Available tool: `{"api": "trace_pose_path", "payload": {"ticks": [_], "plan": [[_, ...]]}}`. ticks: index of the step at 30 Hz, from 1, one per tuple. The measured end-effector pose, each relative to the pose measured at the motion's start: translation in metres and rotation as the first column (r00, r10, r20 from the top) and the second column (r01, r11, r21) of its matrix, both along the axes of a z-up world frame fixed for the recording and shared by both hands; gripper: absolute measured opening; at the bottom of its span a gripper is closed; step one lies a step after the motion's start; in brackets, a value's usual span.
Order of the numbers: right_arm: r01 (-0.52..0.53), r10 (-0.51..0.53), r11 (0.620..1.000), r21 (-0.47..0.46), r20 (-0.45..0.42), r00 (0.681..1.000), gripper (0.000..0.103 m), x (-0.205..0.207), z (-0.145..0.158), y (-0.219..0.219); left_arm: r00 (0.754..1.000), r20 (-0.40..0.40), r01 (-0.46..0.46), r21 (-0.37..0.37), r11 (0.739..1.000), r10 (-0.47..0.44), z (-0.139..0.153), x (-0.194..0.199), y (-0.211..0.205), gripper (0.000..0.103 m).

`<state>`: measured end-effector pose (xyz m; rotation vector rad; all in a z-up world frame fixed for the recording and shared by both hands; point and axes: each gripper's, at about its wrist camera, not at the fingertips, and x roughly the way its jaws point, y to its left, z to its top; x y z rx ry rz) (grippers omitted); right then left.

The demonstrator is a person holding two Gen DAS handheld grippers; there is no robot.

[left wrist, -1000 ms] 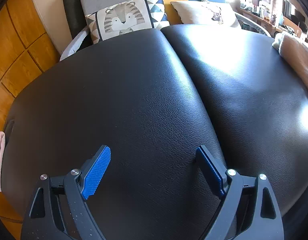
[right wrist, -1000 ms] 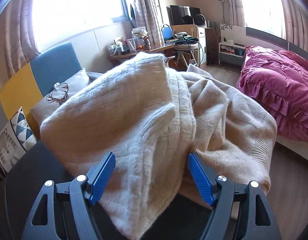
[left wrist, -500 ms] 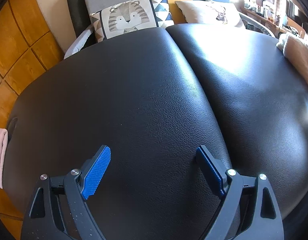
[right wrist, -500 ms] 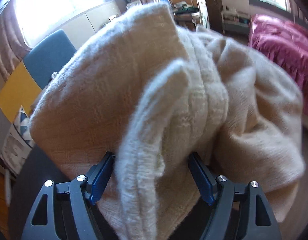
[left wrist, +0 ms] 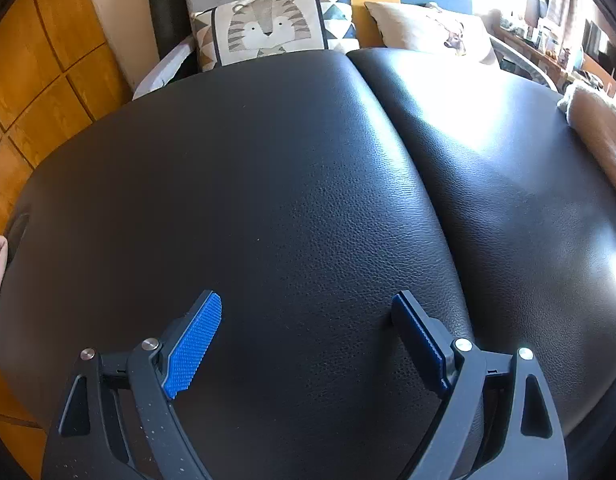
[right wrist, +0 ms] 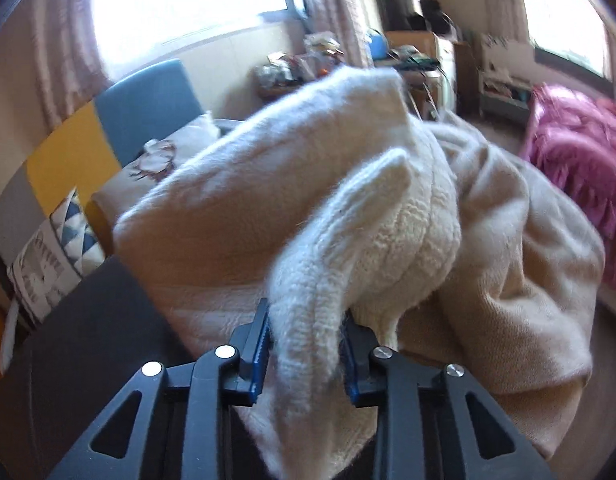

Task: Fold clothes
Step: 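Close the right gripper on the cream sweater and lift it, then grasp the sweater with the left gripper while the right gripper holds it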

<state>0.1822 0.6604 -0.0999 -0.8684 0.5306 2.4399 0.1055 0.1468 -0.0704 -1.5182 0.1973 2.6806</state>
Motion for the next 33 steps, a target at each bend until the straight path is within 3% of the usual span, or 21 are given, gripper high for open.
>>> {"api": "trace_pose_path", "payload": {"ticks": [1, 4, 10, 14, 22, 29, 31, 32, 33], "plan": [[-0.034, 0.034, 0.999, 0.03, 0.002, 0.999, 0.026, -0.001, 0.005, -0.012, 1.0, 0.003, -0.004, 0.005, 1.0, 0.004, 0.0, 0.001, -0.002, 0.09], [-0.131, 0.131, 0.988, 0.079, -0.005, 0.991, 0.007, -0.005, 0.016, -0.048, 1.0, 0.006, -0.018, 0.018, 1.0, 0.018, 0.004, 0.005, 0.002, 0.09], [-0.344, 0.345, 0.918, 0.195, 0.028, 0.938, 0.006, -0.046, 0.031, -0.114, 0.999, -0.014, -0.028, 0.031, 0.999, 0.029, 0.008, 0.006, -0.007, 0.09], [-0.386, 0.386, 0.914, 0.126, 0.027, 0.922, 0.006, -0.068, 0.017, -0.154, 0.999, -0.03, -0.02, 0.027, 0.999, 0.021, 0.009, 0.012, -0.02, 0.09], [-0.38, 0.38, 0.924, -0.051, -0.007, 0.925, 0.007, -0.051, -0.021, -0.165, 1.0, 0.004, 0.007, 0.059, 0.998, -0.007, -0.006, 0.013, -0.034, 0.09], [-0.437, 0.433, 0.894, -0.099, -0.064, 0.899, 0.007, -0.021, -0.04, -0.203, 0.982, -0.058, 0.174, -0.05, 0.983, -0.177, 0.014, 0.014, 0.022, 0.09], [-0.464, 0.457, 0.878, -0.117, -0.083, 0.886, 0.013, -0.018, -0.041, -0.213, 0.963, -0.075, 0.25, -0.09, 0.964, -0.257, 0.025, 0.014, 0.046, 0.09], [-0.473, 0.467, 0.87, -0.138, -0.078, 0.881, 0.025, -0.018, -0.044, -0.216, 0.95, -0.086, 0.289, -0.112, 0.951, -0.299, 0.031, 0.015, 0.057, 0.09], [-0.468, 0.462, 0.871, -0.151, -0.077, 0.883, 0.027, -0.015, -0.044, -0.217, 0.935, -0.097, 0.328, -0.133, 0.935, -0.341, 0.037, 0.016, 0.068, 0.09]]}}
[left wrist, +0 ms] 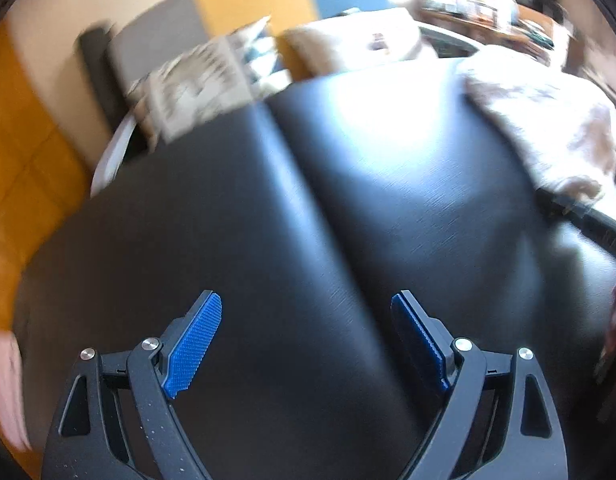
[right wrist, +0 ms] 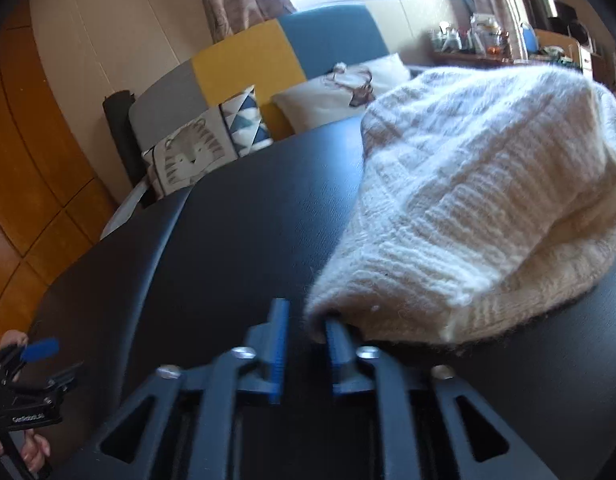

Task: Fold clothes
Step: 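Grasp the sweater with the left gripper while the right gripper holds it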

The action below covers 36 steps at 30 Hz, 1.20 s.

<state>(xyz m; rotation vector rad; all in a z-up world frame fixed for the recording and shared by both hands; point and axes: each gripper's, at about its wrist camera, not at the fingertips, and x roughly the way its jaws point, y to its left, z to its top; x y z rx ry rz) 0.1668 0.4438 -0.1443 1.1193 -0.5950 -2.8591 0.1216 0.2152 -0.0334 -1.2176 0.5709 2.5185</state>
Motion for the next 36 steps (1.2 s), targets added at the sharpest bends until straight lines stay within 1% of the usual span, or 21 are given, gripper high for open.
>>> {"api": "trace_pose_path", "payload": {"ticks": [2, 3, 4, 5, 7, 9, 11, 13, 15, 16, 19, 22, 24, 25, 26, 28, 29, 30, 32, 34, 36], "plan": [[0.046, -0.046, 0.999, -0.013, -0.017, 0.999, 0.027, 0.01, 0.003, 0.007, 0.995, -0.038, 0.093, -0.017, 0.996, -0.093, 0.015, 0.004, 0.031, 0.09], [0.102, -0.104, 0.994, -0.04, -0.048, 0.993, 0.027, 0.02, 0.006, 0.018, 0.988, -0.062, 0.138, -0.034, 0.99, -0.14, 0.02, 0.008, 0.048, 0.09], [0.185, -0.192, 0.979, -0.086, -0.091, 0.977, 0.027, 0.034, 0.01, 0.034, 0.979, -0.086, 0.182, -0.053, 0.982, -0.186, 0.025, 0.012, 0.064, 0.09], [0.261, -0.275, 0.957, -0.125, -0.115, 0.954, 0.027, 0.046, 0.012, 0.049, 0.967, -0.109, 0.225, -0.072, 0.972, -0.232, 0.03, 0.016, 0.081, 0.09], [0.422, -0.443, 0.891, -0.166, -0.123, 0.888, 0.028, 0.066, 0.015, 0.082, 0.934, -0.149, 0.308, -0.115, 0.944, -0.323, 0.039, 0.023, 0.116, 0.09], [0.533, -0.543, 0.838, -0.116, -0.091, 0.835, 0.028, 0.074, 0.015, 0.11, 0.904, -0.146, 0.378, -0.161, 0.912, -0.401, 0.034, 0.027, 0.155, 0.09], [0.578, -0.579, 0.815, -0.039, -0.023, 0.815, 0.028, 0.071, 0.007, 0.131, 0.881, -0.119, 0.433, -0.191, 0.881, -0.458, 0.026, 0.03, 0.189, 0.09], [0.598, -0.598, 0.799, -0.06, 0.033, 0.801, 0.028, 0.071, -0.006, 0.148, 0.866, -0.084, 0.469, -0.201, 0.86, -0.492, 0.013, 0.029, 0.226, 0.09], [0.597, -0.601, 0.791, -0.134, 0.012, 0.799, 0.028, 0.076, -0.013, 0.161, 0.856, -0.08, 0.485, -0.223, 0.846, -0.511, 0.002, 0.033, 0.256, 0.09], [0.601, -0.606, 0.789, -0.131, 0.004, 0.796, 0.028, 0.076, -0.015, 0.162, 0.85, -0.088, 0.487, -0.243, 0.839, -0.519, -0.005, 0.033, 0.274, 0.09], [0.61, -0.617, 0.782, -0.125, -0.017, 0.787, 0.029, 0.074, -0.019, 0.163, 0.841, -0.094, 0.489, -0.288, 0.823, -0.533, -0.023, 0.034, 0.299, 0.09], [0.619, -0.623, 0.78, -0.088, -0.029, 0.781, 0.031, 0.068, -0.019, 0.157, 0.836, -0.118, 0.485, -0.297, 0.822, -0.536, -0.036, 0.035, 0.304, 0.09], [0.604, -0.612, 0.79, -0.107, -0.069, 0.788, 0.031, 0.067, -0.017, 0.155, 0.839, -0.111, 0.497, -0.238, 0.834, -0.532, -0.038, 0.033, 0.295, 0.089], [0.584, -0.598, 0.8, -0.137, -0.107, 0.795, 0.031, 0.069, -0.014, 0.158, 0.843, -0.102, 0.502, -0.201, 0.841, -0.528, -0.037, 0.031, 0.289, 0.085], [0.563, -0.584, 0.811, -0.161, -0.151, 0.798, 0.031, 0.072, -0.011, 0.158, 0.847, -0.086, 0.509, -0.161, 0.846, -0.525, -0.036, 0.028, 0.285, 0.078], [0.545, -0.571, 0.82, -0.172, -0.204, 0.795, 0.031, 0.074, -0.008, 0.159, 0.854, -0.055, 0.512, -0.097, 0.854, -0.518, -0.034, 0.023, 0.277, 0.04], [0.545, -0.571, 0.82, -0.174, -0.205, 0.795, 0.033, 0.073, -0.01, 0.159, 0.854, -0.05, 0.513, -0.089, 0.854, -0.518, -0.034, 0.024, 0.272, 0.033], [0.55, -0.576, 0.817, -0.177, -0.19, 0.795, 0.036, 0.07, -0.012, 0.161, 0.855, -0.048, 0.511, -0.086, 0.855, -0.516, -0.034, 0.027, 0.267, 0.032], [0.561, -0.59, 0.804, -0.199, -0.146, 0.794, 0.037, 0.067, -0.019, 0.17, 0.857, -0.033, 0.512, -0.057, 0.857, -0.514, -0.033, 0.031, 0.259, 0.033], [0.573, -0.607, 0.785, -0.236, -0.108, 0.787, 0.037, 0.075, -0.025, 0.179, 0.868, -0.023, 0.496, -0.026, 0.868, -0.497, -0.031, 0.032, 0.252, 0.035], [0.577, -0.615, 0.777, -0.251, -0.104, 0.782, 0.037, 0.081, -0.025, 0.18, 0.876, -0.016, 0.482, -0.005, 0.876, -0.482, -0.029, 0.029, 0.249, 0.036]]}}
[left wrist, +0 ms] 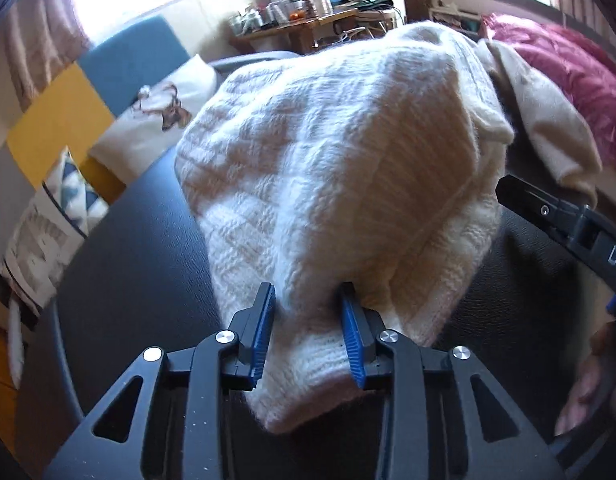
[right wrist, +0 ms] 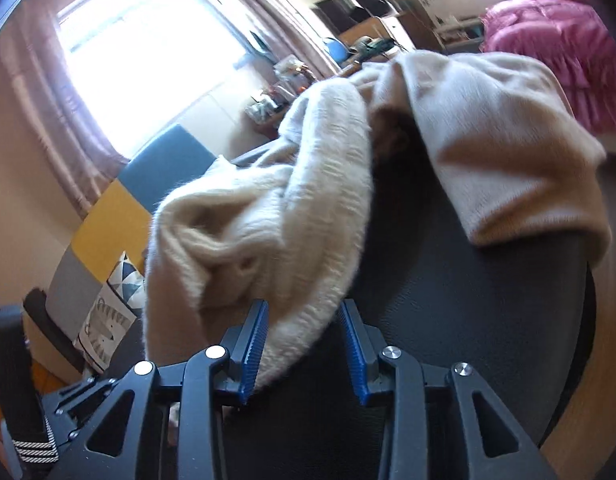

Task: Fold clothes
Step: 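Grasp the sweater with the left gripper while the right gripper holds it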

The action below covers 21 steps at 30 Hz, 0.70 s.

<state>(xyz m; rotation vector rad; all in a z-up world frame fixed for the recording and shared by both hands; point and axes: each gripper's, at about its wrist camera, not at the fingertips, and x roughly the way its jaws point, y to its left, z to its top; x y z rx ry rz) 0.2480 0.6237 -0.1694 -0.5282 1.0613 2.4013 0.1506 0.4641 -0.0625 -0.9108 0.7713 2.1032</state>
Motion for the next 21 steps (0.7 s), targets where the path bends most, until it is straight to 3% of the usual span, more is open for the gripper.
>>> {"api": "trace_pose_path", "payload": {"ticks": [2, 7, 10, 13, 14, 16, 17, 19, 21], "plan": [[-0.012, 0.012, 0.999, 0.037, -0.013, 1.0, 0.037, 0.0, 0.004, -0.006, 1.0, 0.013, -0.017, 0.012, 1.0, 0.017, 0.001, -0.003, -0.003, 0.039], [-0.08, 0.082, 0.992, 0.093, -0.015, 0.997, 0.038, -0.009, 0.013, -0.022, 0.991, -0.093, -0.102, -0.033, 0.994, 0.098, -0.005, -0.012, 0.007, 0.085], [-0.088, 0.091, 0.992, 0.089, -0.026, 0.996, 0.038, -0.008, 0.013, -0.022, 0.987, -0.128, -0.103, -0.026, 0.994, 0.099, -0.01, -0.024, -0.005, 0.096], [-0.09, 0.099, 0.992, 0.091, -0.098, 0.99, 0.038, -0.002, 0.025, -0.023, 0.988, -0.068, -0.14, 0.037, 0.989, 0.142, -0.015, -0.039, -0.009, 0.097], [-0.091, 0.103, 0.991, 0.097, -0.135, 0.985, 0.04, 0.002, 0.032, -0.023, 0.989, -0.031, -0.145, 0.051, 0.988, 0.146, -0.016, -0.043, -0.013, 0.096], [-0.096, 0.116, 0.988, 0.119, -0.175, 0.978, 0.045, 0.002, 0.047, -0.019, 0.99, 0.061, -0.13, 0.083, 0.988, 0.125, -0.017, -0.05, -0.015, 0.074], [-0.101, 0.124, 0.986, 0.132, -0.183, 0.975, 0.047, -0.002, 0.055, -0.017, 0.992, 0.071, -0.112, 0.088, 0.99, 0.106, -0.016, -0.049, -0.016, 0.067], [-0.14, 0.159, 0.983, 0.118, -0.172, 0.972, 0.047, -0.02, 0.064, -0.005, 0.999, 0.019, -0.044, 0.052, 0.998, 0.043, -0.012, -0.035, -0.011, 0.038], [-0.233, 0.235, 0.972, 0.028, -0.117, 0.965, 0.047, -0.047, 0.062, 0.008, 0.998, -0.07, 0.003, -0.018, 1.0, -0.005, -0.012, -0.02, -0.004, 0.03]]}}
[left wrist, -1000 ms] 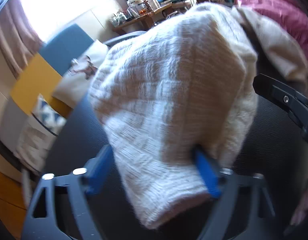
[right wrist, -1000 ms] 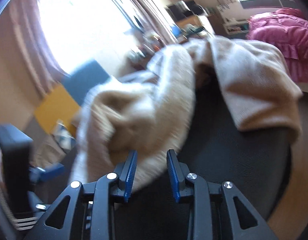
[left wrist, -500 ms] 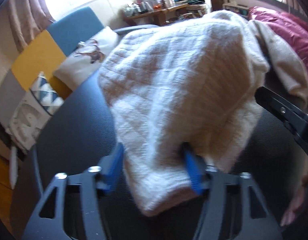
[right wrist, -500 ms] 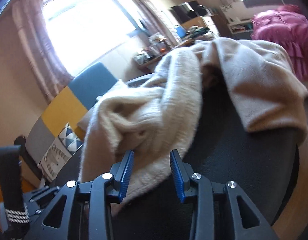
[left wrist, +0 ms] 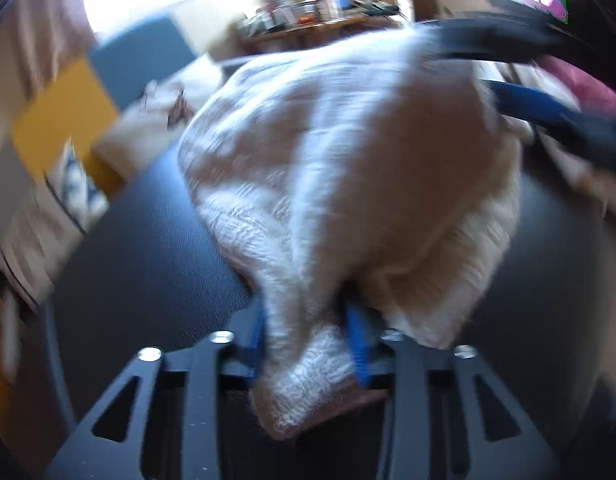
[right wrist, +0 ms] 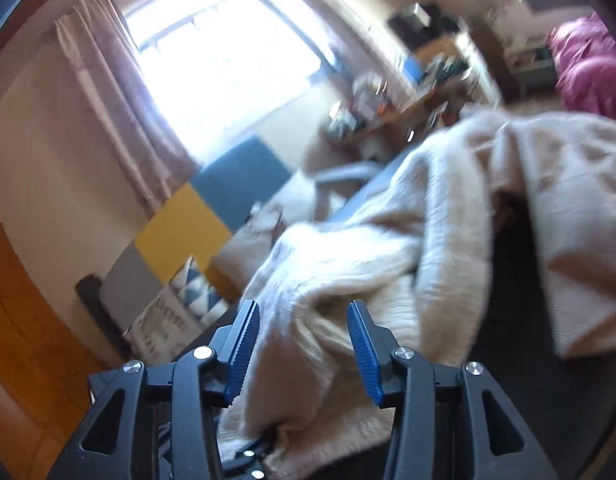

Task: Fold clothes

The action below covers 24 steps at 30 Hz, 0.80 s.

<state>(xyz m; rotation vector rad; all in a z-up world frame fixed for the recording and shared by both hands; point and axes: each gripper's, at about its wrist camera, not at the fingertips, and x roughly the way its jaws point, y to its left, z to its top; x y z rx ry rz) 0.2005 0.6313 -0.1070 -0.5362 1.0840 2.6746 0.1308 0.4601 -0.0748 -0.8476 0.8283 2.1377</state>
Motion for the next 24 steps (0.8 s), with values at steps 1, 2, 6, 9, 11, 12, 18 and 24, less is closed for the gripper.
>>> {"api": "trace_pose_path", "payload": {"ticks": [1, 2, 6, 9, 11, 12, 18, 24], "plan": [[-0.03, 0.032, 0.999, -0.04, 0.05, 0.998, 0.047, -0.013, -0.004, 0.005, 1.0, -0.017, 0.008, -0.015, 1.0, -0.008, 0.0, 0.002, 0.001, 0.027], [-0.031, 0.037, 0.997, -0.074, 0.09, 0.995, 0.046, -0.022, -0.009, 0.01, 1.0, -0.016, 0.011, -0.016, 1.0, -0.011, 0.002, 0.003, -0.002, 0.026], [-0.066, 0.068, 0.991, -0.114, 0.015, 0.998, 0.013, -0.034, -0.007, 0.016, 0.997, 0.062, -0.055, 0.056, 0.997, 0.052, 0.02, -0.019, -0.024, 0.02], [-0.133, 0.128, 0.983, -0.125, -0.044, 0.991, 0.013, -0.039, 0.008, 0.009, 0.994, 0.049, -0.1, 0.132, 0.986, 0.095, 0.044, -0.025, -0.054, 0.019], [-0.163, 0.159, 0.983, -0.085, -0.056, 0.986, 0.013, -0.042, 0.025, -0.007, 0.99, 0.063, -0.139, 0.197, 0.97, 0.129, 0.06, -0.029, -0.078, 0.019], [-0.176, 0.171, 0.981, -0.077, -0.071, 0.983, 0.013, -0.042, 0.031, -0.014, 0.987, 0.07, -0.154, 0.219, 0.964, 0.142, 0.064, -0.03, -0.087, 0.019], [-0.263, 0.255, 0.964, -0.03, -0.162, 0.953, 0.013, -0.037, 0.067, -0.058, 0.97, 0.041, -0.238, 0.357, 0.903, 0.24, 0.097, -0.023, -0.156, 0.019], [-0.352, 0.35, 0.935, 0.033, -0.227, 0.909, 0.013, -0.043, 0.106, -0.108, 0.943, 0.018, -0.301, 0.472, 0.829, 0.332, 0.135, -0.03, -0.222, 0.019]]}}
